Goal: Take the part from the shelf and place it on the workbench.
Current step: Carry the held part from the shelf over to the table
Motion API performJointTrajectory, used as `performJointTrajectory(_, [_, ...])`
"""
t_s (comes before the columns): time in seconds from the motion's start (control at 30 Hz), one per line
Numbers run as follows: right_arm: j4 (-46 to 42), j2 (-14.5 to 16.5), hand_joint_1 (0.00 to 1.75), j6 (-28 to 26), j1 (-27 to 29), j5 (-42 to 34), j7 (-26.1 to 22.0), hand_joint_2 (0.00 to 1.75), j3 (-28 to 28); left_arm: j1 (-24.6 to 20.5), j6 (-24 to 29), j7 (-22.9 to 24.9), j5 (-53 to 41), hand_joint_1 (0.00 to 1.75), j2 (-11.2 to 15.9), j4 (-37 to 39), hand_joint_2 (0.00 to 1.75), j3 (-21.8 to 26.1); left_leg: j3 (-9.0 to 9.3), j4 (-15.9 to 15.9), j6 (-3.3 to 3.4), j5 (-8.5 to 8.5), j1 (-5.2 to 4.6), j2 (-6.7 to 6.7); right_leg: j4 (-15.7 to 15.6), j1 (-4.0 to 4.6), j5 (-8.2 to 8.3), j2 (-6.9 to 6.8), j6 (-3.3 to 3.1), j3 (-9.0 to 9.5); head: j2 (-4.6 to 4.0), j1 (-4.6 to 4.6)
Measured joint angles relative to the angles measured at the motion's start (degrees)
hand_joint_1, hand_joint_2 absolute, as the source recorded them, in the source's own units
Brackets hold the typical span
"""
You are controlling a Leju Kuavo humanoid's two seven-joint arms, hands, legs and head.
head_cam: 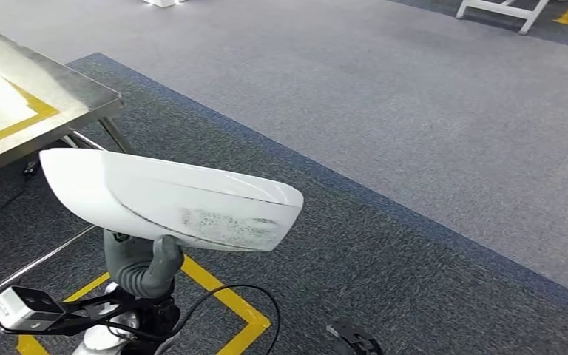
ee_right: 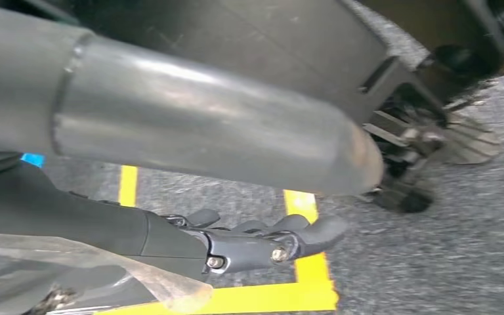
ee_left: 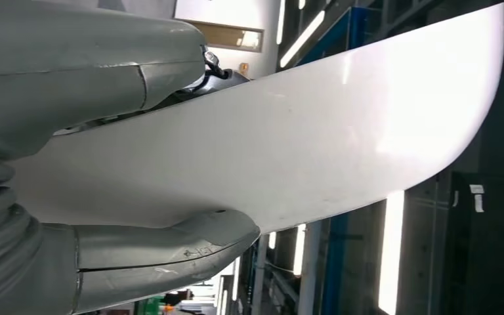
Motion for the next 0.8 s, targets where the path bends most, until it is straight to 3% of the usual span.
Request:
performJointTrajectory(0.03, [0.0, 0.1, 0.0, 0.0, 0.0, 0.0, 0.0, 0.0, 0.0, 0.0, 0.1, 0.0, 0.0, 1.75, 0.1, 0.1, 1.75, -0.1, -0.08, 0.0, -0.25, 0.0, 0.07, -0.43, -0.1, -0.05, 0.06, -0.58, -0.27, 0.11, 0.01, 0.04])
performJointTrajectory(0.1, [0.0, 0.2, 0.0, 0.1, -0.1, -0.1, 0.1, 0.0, -0.1, -0.2, 0.1, 0.0, 0.0, 1.75, 0.2, 0.4, 1.75, -0.2, -0.68, 1.4, -0.88, -0.97, -0.06, 1.08, -0.4, -0.29, 0.05, -1.74, -0.86, 0.59, 0.01, -0.34])
performJointTrajectory(0.17, [0.0, 0.2, 0.0, 0.1, -0.1, -0.1, 0.1, 0.0, -0.1, -0.5, 0.1, 0.0, 0.0, 1.75, 0.2, 0.6, 1.75, -0.2, -3.28, 6.9, -1.65, -3.76, 0.06, 4.31, -0.6, -0.33, -0.22, -3.22, -1.38, 1.13, 0.0, -0.84])
performJointTrajectory(0.23, [0.0, 0.2, 0.0, 0.1, 0.1, -0.1, 0.2, 0.0, -0.1, -0.6, 0.4, 0.0, -0.3, 1.75, 0.3, 0.9, 1.75, -0.3, -6.75, 13.6, -2.23, -6.22, 0.57, 5.84, -0.6, -0.25, -0.61, -4.81, -1.56, 1.49, 0.0, -0.98])
performJointTrajectory(0.27, [0.0, 0.2, 0.0, 0.1, 0.1, -0.1, 0.3, 0.0, -0.1, -0.5, 0.6, 0.0, -0.5, 1.75, 0.3, 1.0, 1.75, -0.3, -7.7, 15.2, -2.43, -6.18, 0.82, 6.11, -0.6, -0.24, -0.83, -5.61, -1.53, 1.69, 0.0, -1.01])
performJointTrajectory(0.33, [0.0, 0.2, 0.0, 0.2, 0.1, -0.2, 0.4, 0.0, -0.1, -0.6, 1.3, 0.0, -1.2, 1.75, 0.4, 1.2, 1.75, -0.4, -6.35, 11.9, -2.57, -2.97, 1.17, 6.77, -0.6, -0.25, -1.33, -7.09, -1.35, 2.32, 0.0, -1.02])
performJointTrajectory(0.4, [0.0, 0.2, 0.0, 0.3, 0.1, -0.2, 0.5, 0.0, -0.2, -0.7, 1.9, 0.0, -1.6, 1.75, 0.6, 1.2, 1.75, -0.6, -2.7, 4.4, -2.2, 0.48, 0.83, 9.11, -0.6, -0.12, -1.92, -8.31, -0.91, 3.07, 0.0, -1.03])
performJointTrajectory(0.47, [0.0, 0.2, 0.0, 0.3, 0.0, -0.2, 0.5, 0.0, -0.2, -1.0, 2.3, 0.0, -1.8, 1.75, 0.6, 1.2, 1.75, -0.9, -0.95, 0.6, -1.56, 1.03, 0.23, 10.93, -0.6, 0.17, -2.41, -9.47, -0.27, 3.49, 0.0, -0.91])
performJointTrajectory(0.53, [0.0, 0.3, 0.0, 0.3, -0.1, -0.2, 0.5, 0.0, -0.2, -1.1, 2.4, 0.0, -1.9, 1.75, 0.7, 1.2, 1.75, -1.1, -0.91, 0.2, -0.91, 0.64, 0.02, 10.09, -0.9, 0.34, -2.75, -10.84, 0.43, 4.01, 0.01, -0.72])
performJointTrajectory(0.57, [0.0, 0.3, 0.0, 0.3, -0.2, -0.2, 0.5, 0.0, -0.2, -1.1, 2.5, 0.0, -1.9, 1.75, 0.7, 1.2, 1.75, -1.1, -0.72, -0.1, -0.57, 0.68, 0.14, 9.37, -0.9, 0.29, -3.09, -10.81, 0.77, 4.23, 0.01, -0.57])
performJointTrajectory(0.63, [-0.1, 0.4, 0.0, 0.3, -0.5, -0.2, 0.5, 0.0, -0.1, -1.3, 2.5, 0.0, -1.9, 1.75, 0.7, 1.1, 1.75, -1.2, -0.21, -0.6, 0.15, 0.79, 0.55, 7.98, 1.8, 0.13, -4.98, -8.3, 1.23, 3.21, 0.01, -0.17])
performJointTrajectory(0.7, [-0.1, 0.4, 0.0, 0.3, -0.6, -0.2, 0.5, 0.0, -0.1, -1.5, 2.6, 0.0, -1.9, 1.75, 0.6, 1.1, 1.75, -1.5, -0.06, -0.7, 0.61, 0.74, 0.74, 6.62, 9.1, 0.03, -8.13, -4.95, 1.34, -0.75, 0.0, 0.28])
performJointTrajectory(0.73, [-0.1, 0.4, 0.0, 0.3, -0.5, -0.2, 0.5, 0.0, -0.2, -1.5, 2.6, 0.0, -1.9, 1.75, 0.6, 1.1, 1.75, -1.6, -0.05, -0.7, 0.73, 0.68, 0.73, 5.81, 12.8, 0.03, -9.18, -4.27, 1.39, -3.0, 0.0, 0.39])
performJointTrajectory(0.77, [-0.1, 0.3, 0.0, 0.3, -0.3, -0.2, 0.6, 0.0, -0.2, -1.4, 2.6, 0.0, -1.9, 1.75, 0.6, 1.1, 1.75, -1.6, -0.02, -0.7, 0.76, 0.64, 0.7, 4.92, 14.9, 0.04, -9.23, -3.98, 1.4, -4.69, 0.0, 0.39])
performJointTrajectory(0.8, [0.0, 0.3, 0.0, 0.3, -0.2, -0.2, 0.6, 0.0, -0.2, -1.4, 2.6, 0.0, -1.9, 1.75, 0.7, 1.1, 1.75, -1.6, 0.03, -0.6, 0.74, 0.59, 0.68, 4.0, 15.0, 0.04, -8.08, -3.85, 1.39, -5.41, 0.0, 0.4])
